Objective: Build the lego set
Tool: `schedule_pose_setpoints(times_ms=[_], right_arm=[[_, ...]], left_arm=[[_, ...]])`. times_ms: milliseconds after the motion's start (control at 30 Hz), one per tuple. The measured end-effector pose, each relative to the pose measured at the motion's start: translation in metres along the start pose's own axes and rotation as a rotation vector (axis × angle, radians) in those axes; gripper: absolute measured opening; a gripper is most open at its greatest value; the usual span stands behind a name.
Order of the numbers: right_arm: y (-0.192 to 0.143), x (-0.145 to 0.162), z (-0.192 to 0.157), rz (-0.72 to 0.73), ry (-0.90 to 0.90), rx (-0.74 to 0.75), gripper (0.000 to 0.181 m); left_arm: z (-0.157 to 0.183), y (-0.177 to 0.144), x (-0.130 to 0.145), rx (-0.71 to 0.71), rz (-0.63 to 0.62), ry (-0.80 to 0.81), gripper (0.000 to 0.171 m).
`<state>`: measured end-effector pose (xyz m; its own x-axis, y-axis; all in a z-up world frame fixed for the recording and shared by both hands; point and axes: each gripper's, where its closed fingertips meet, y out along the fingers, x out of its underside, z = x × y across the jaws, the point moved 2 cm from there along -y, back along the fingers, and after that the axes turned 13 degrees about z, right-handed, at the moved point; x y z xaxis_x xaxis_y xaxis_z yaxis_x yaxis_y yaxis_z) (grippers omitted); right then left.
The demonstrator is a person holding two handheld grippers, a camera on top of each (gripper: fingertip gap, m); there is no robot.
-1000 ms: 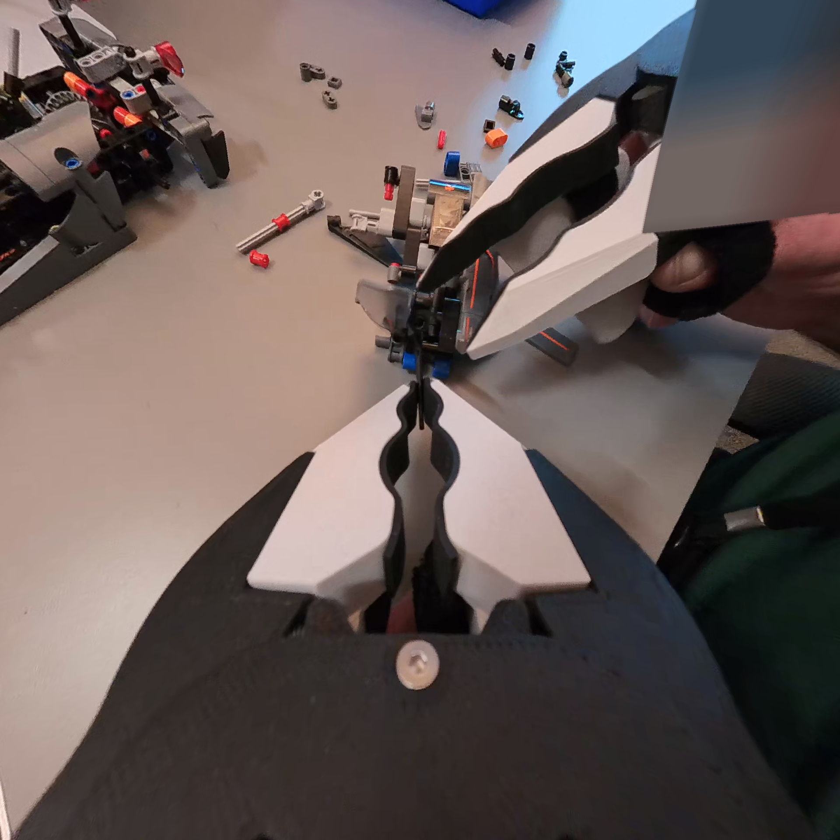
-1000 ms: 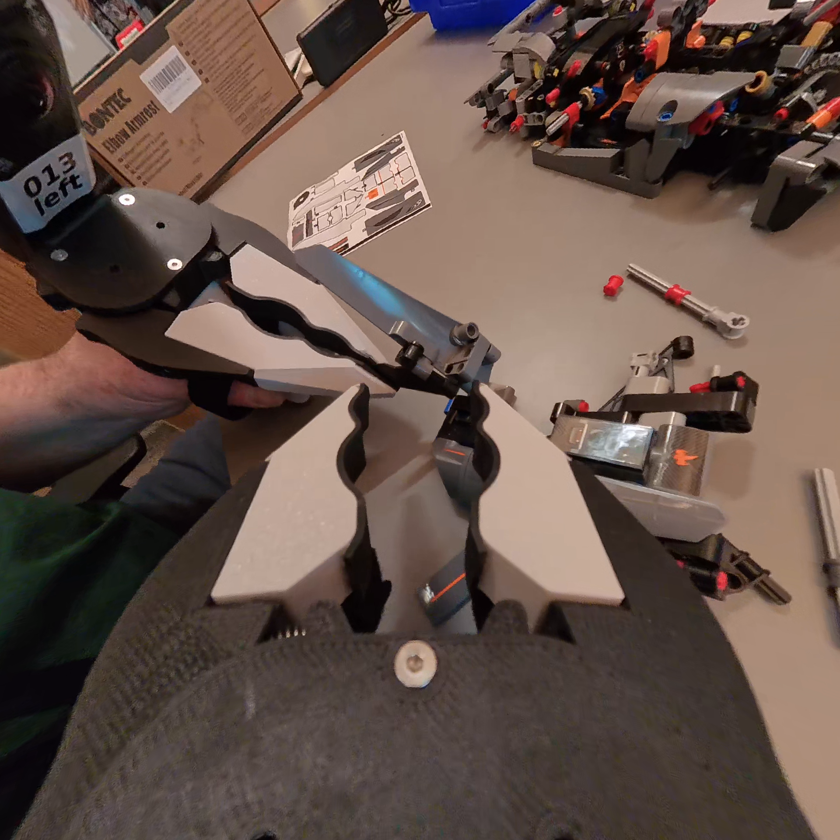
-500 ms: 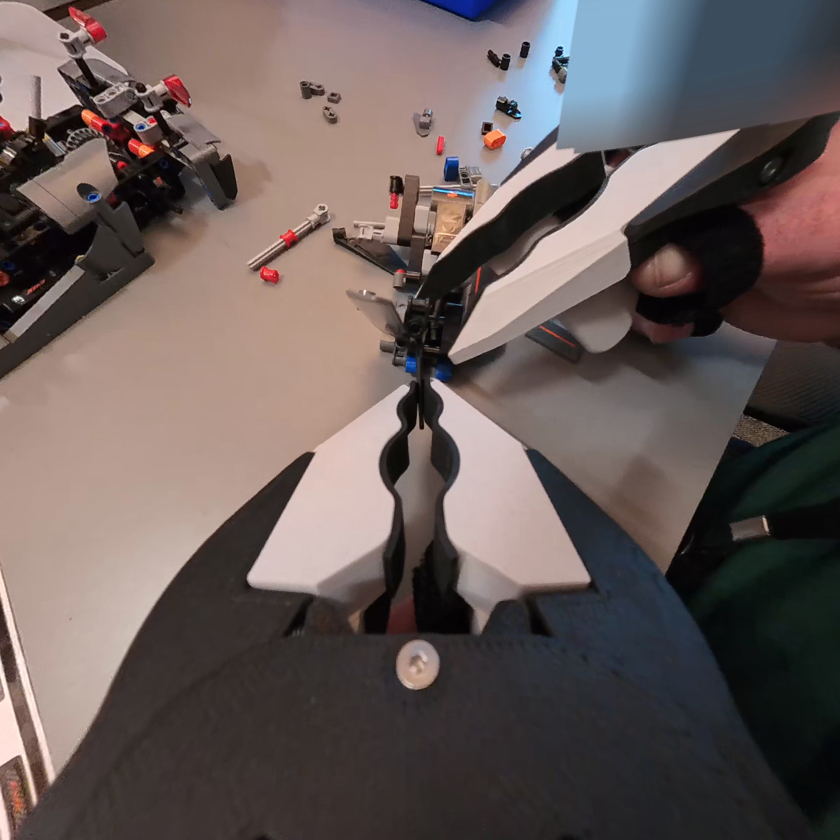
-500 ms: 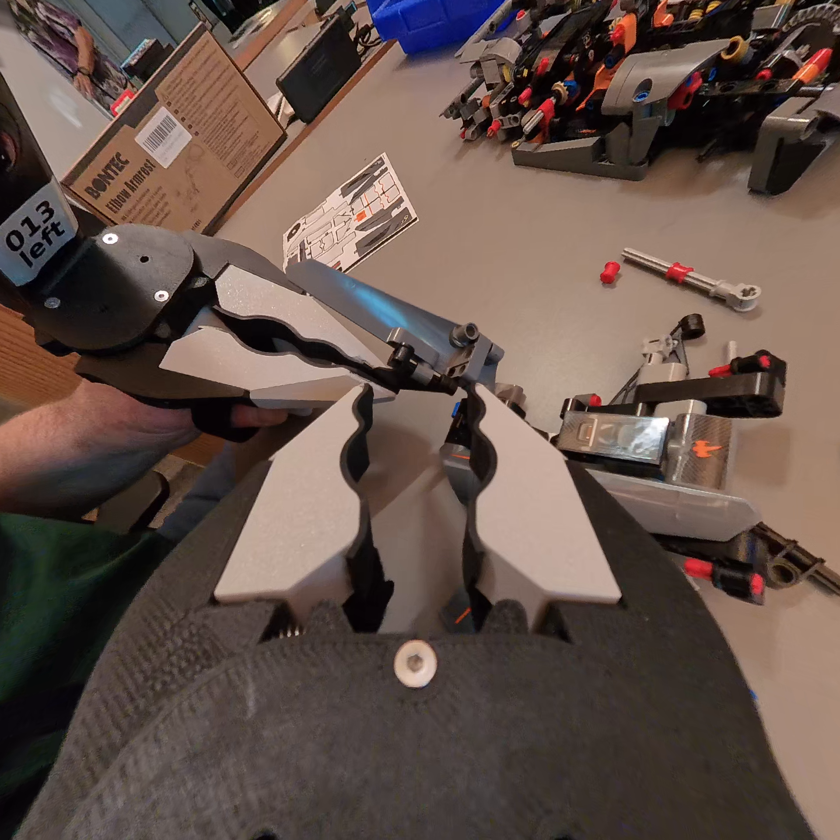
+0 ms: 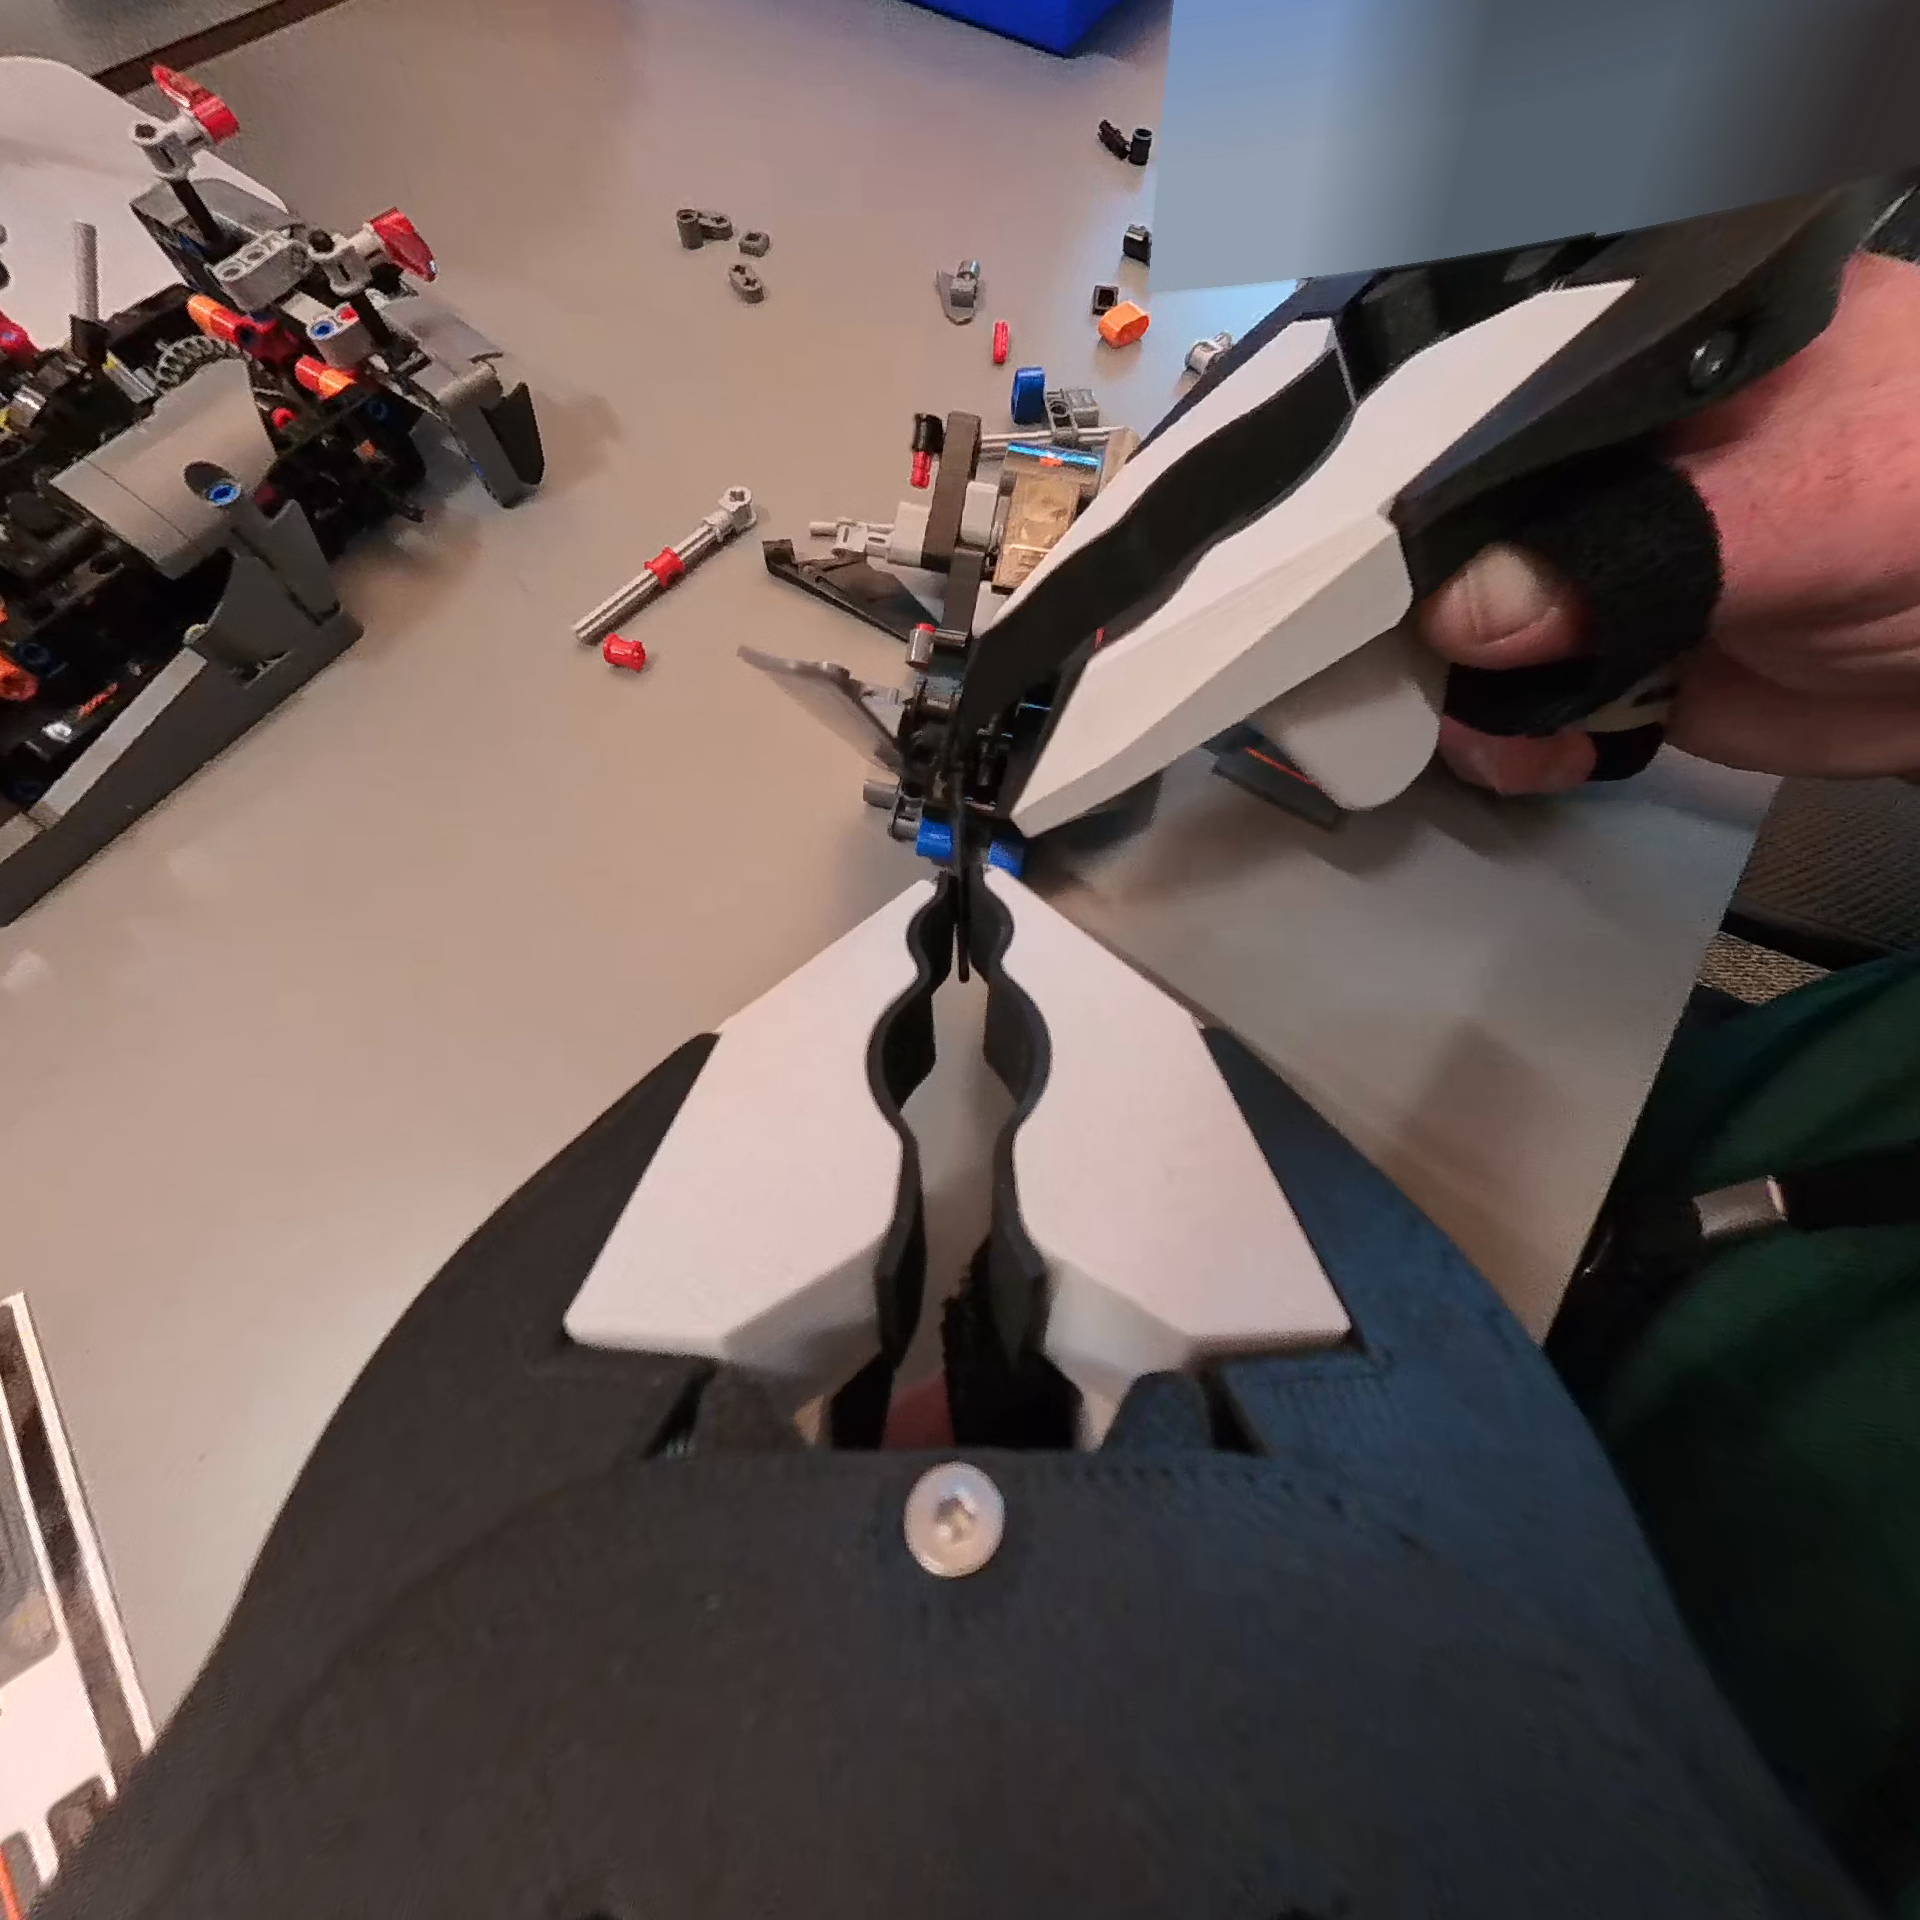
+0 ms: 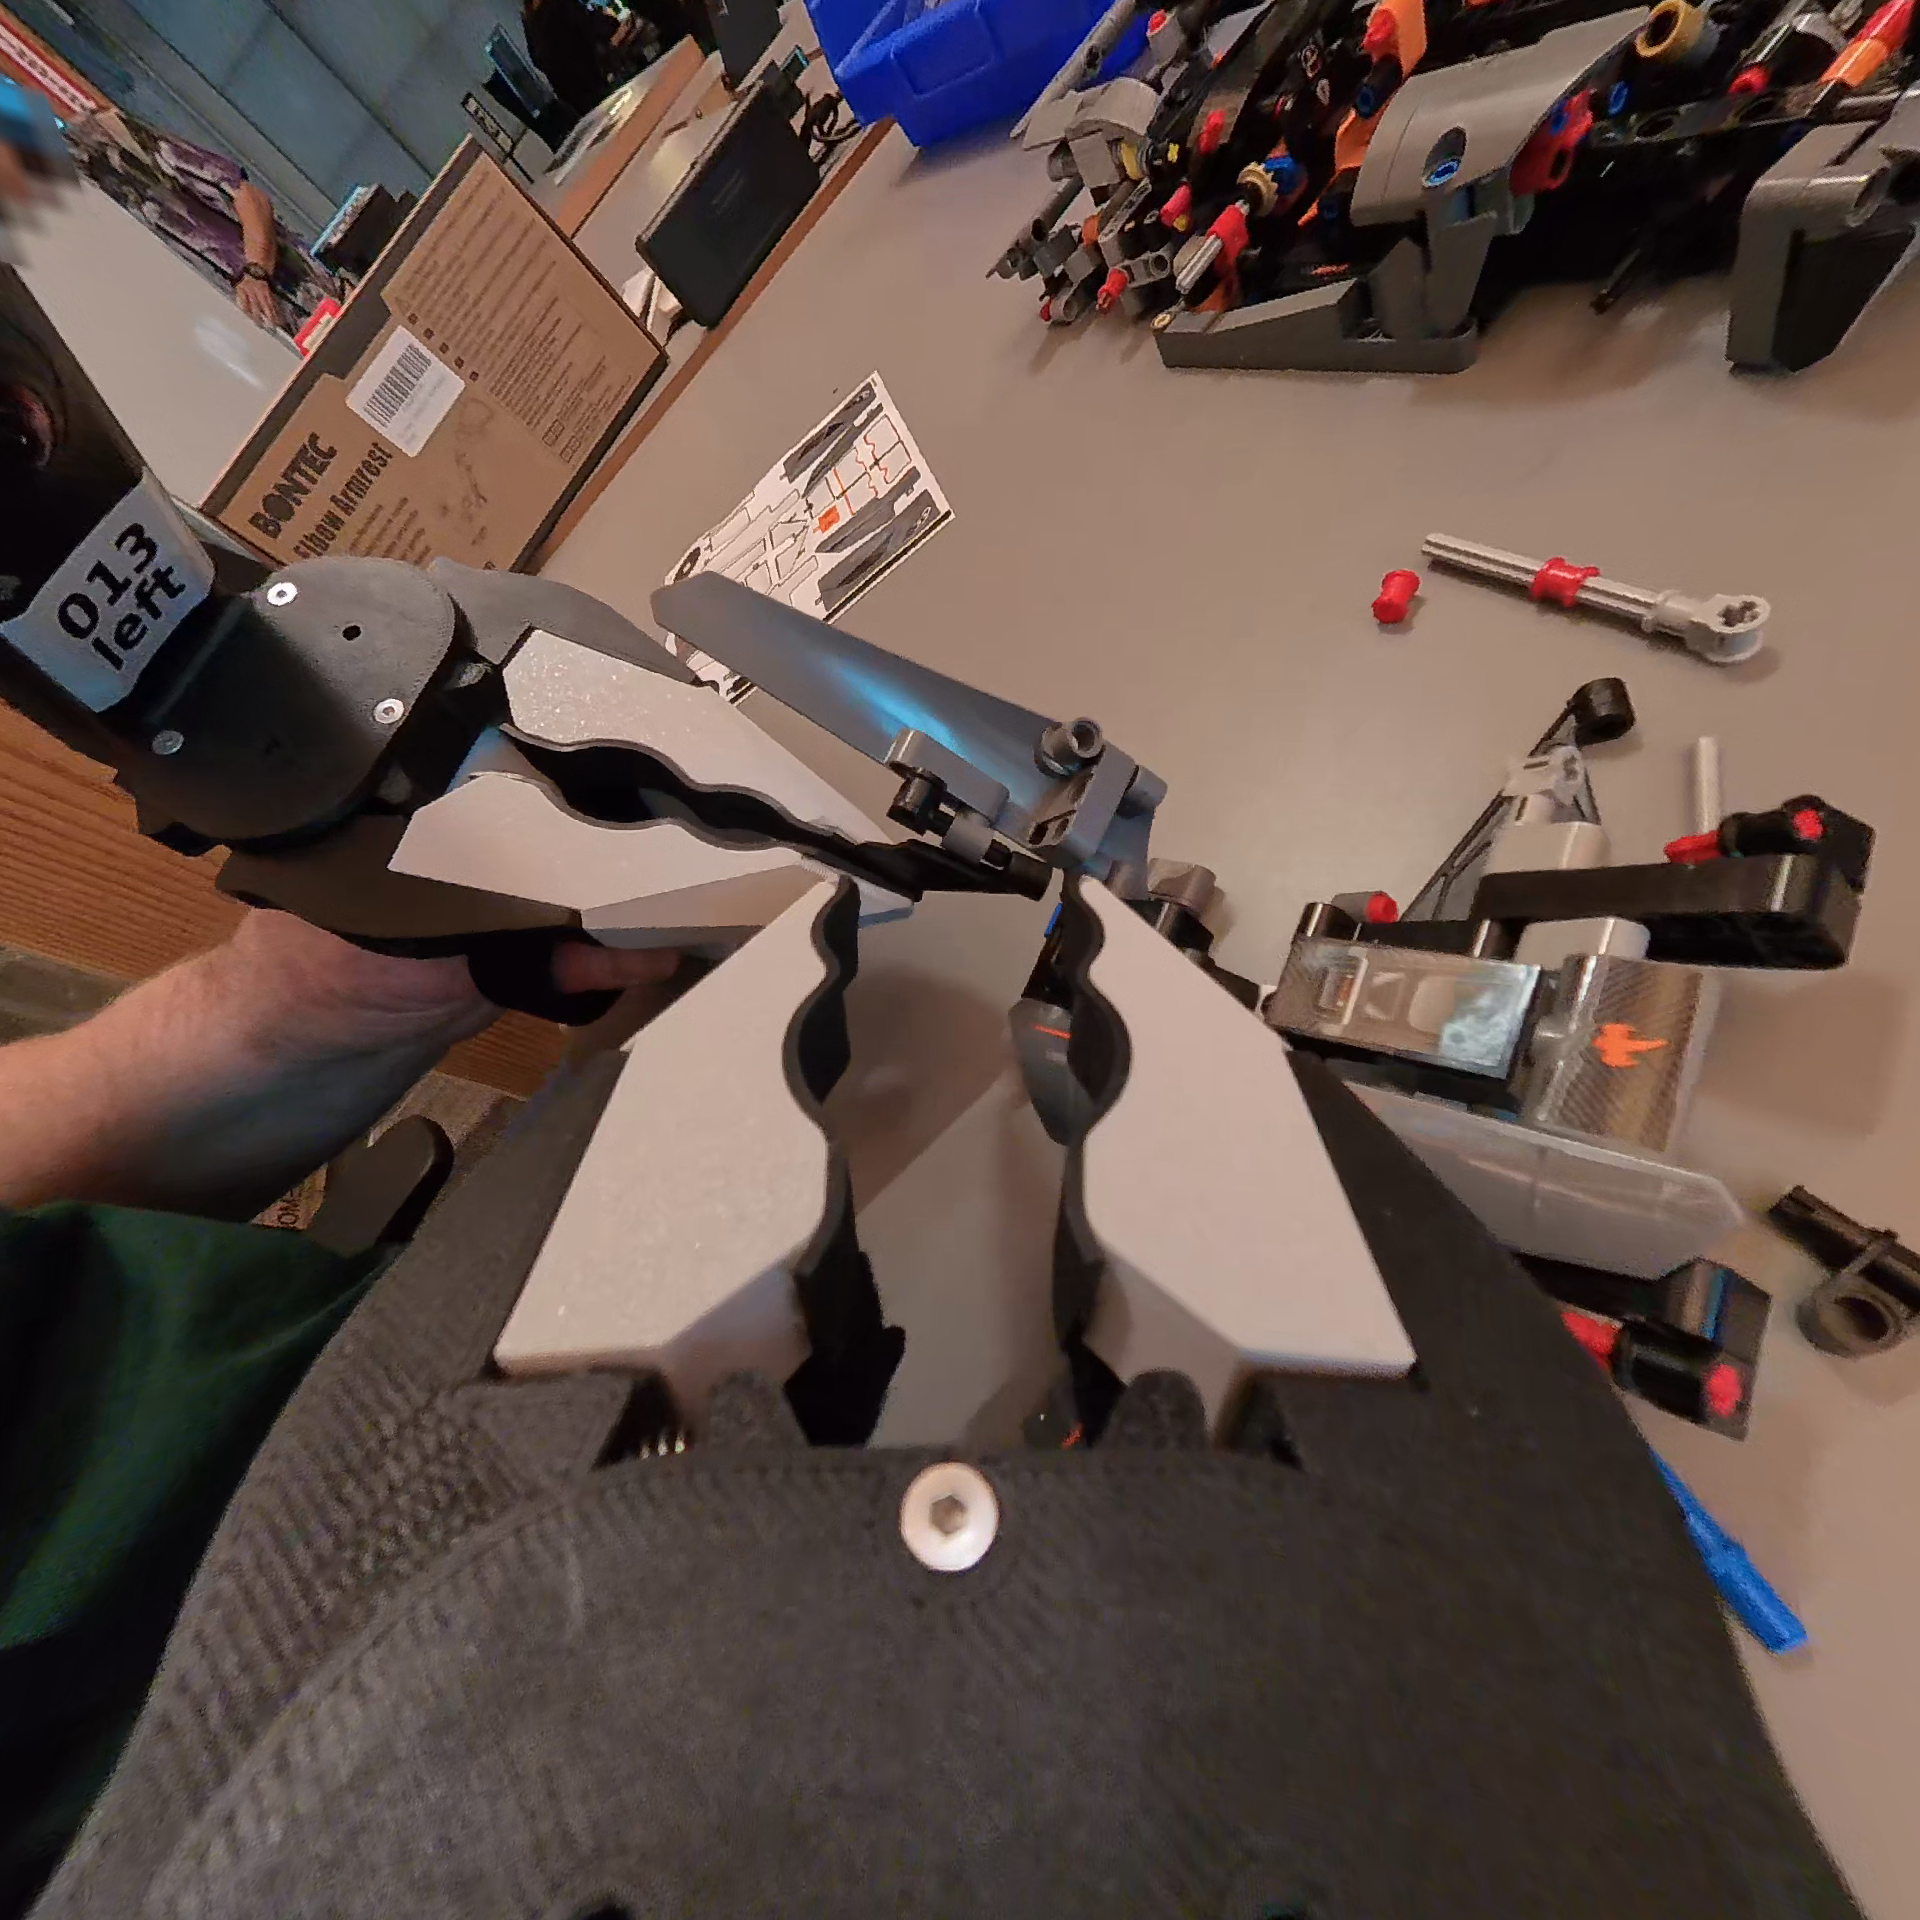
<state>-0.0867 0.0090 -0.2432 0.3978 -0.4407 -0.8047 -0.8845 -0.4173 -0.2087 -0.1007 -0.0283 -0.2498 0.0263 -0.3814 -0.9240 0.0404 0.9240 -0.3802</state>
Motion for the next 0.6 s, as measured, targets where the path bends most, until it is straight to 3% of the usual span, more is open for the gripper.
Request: schedule_pose_setpoints(times_ms=[133,367,600], right_arm=[[-0.004,-0.003,0.001,0.006,-0.049,0.002,0.042],[-0.012,-0.002,-0.003,-0.034,-0.337,-0.011,0.047],[-0.022,-0.011,-0.011,-0.106,-0.976,-0.052,0.050]], left_arm=[[-0.002,0.000,0.001,0.022,-0.005,0.012,0.000],[-0.003,0.001,0.000,0.087,0.006,0.071,0.000],[-0.006,0.001,-0.003,0.136,0.013,0.079,0.000]])
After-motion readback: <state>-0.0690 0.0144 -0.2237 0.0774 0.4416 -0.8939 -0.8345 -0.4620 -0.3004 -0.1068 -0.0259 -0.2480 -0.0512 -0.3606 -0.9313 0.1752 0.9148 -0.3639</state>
